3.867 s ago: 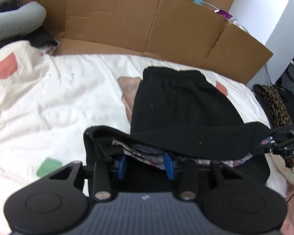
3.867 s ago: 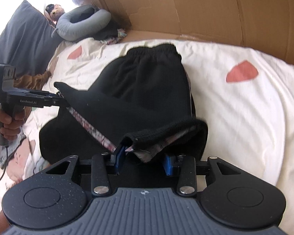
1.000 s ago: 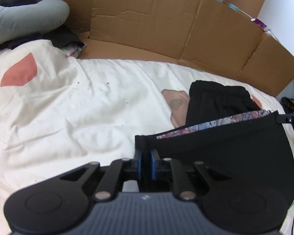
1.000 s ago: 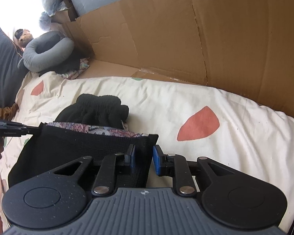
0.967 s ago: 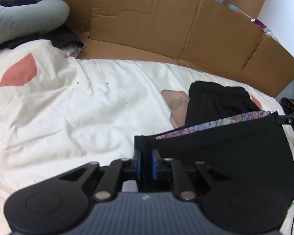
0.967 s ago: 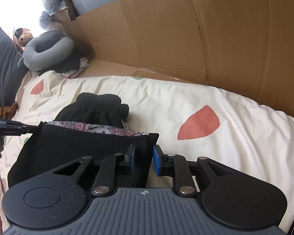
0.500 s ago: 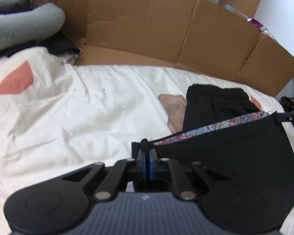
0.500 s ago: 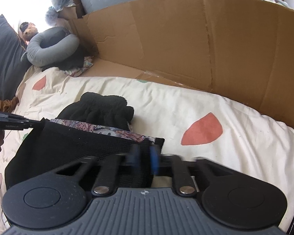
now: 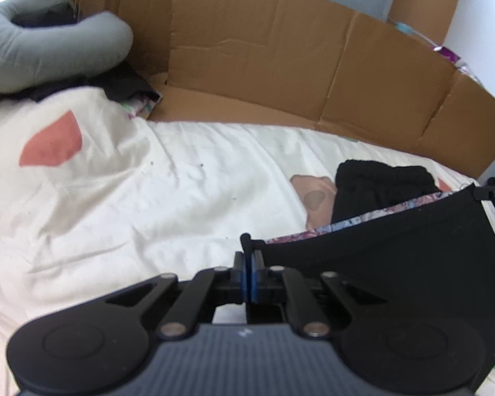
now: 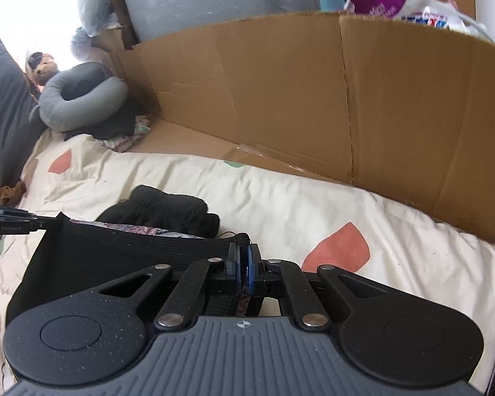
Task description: Fold clothes
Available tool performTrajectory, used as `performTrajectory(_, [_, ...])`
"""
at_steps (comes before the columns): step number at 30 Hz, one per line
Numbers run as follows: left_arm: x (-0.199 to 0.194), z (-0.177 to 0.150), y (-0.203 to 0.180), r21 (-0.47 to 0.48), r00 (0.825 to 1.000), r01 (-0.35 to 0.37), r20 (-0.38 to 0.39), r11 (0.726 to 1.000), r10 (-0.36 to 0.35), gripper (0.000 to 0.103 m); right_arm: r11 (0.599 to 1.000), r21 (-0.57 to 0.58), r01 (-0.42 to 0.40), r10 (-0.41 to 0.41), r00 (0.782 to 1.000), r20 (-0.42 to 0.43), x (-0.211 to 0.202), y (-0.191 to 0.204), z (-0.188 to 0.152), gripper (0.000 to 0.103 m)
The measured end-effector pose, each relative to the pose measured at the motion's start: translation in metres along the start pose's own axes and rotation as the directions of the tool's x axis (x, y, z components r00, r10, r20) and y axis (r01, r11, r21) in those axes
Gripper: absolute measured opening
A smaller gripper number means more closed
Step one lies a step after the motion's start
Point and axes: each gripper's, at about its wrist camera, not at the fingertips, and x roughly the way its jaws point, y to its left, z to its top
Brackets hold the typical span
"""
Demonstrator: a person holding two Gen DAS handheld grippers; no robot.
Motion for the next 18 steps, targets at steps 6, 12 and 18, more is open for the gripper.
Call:
performTrajectory(6, [0.011, -0.002, -0.005, 0.007, 1.000, -0.009, -0.028, 1.000, 0.009, 0.008, 0.999, 0.042, 0.018, -0.016, 0.999, -0.052, 0.021, -0.006, -0.011, 0.003])
performTrajectory(12, [-0.002, -0.004, -0.001, 0.012, 0.999, -0.047, 0.005, 0.999, 0.047, 0.051, 0.994, 0.113, -0.001, 0.003, 1.000, -0.020, 0.010, -0.014, -0.010, 0.012])
performTrajectory(18, [-0.014, -0.005, 0.006, -0.008, 0.998, -0.052, 0.022, 0.999, 0.052, 0.060, 0.988, 0.157, 0.007, -0.010, 1.000, 0.022, -0.005, -0.023, -0.014, 0.040])
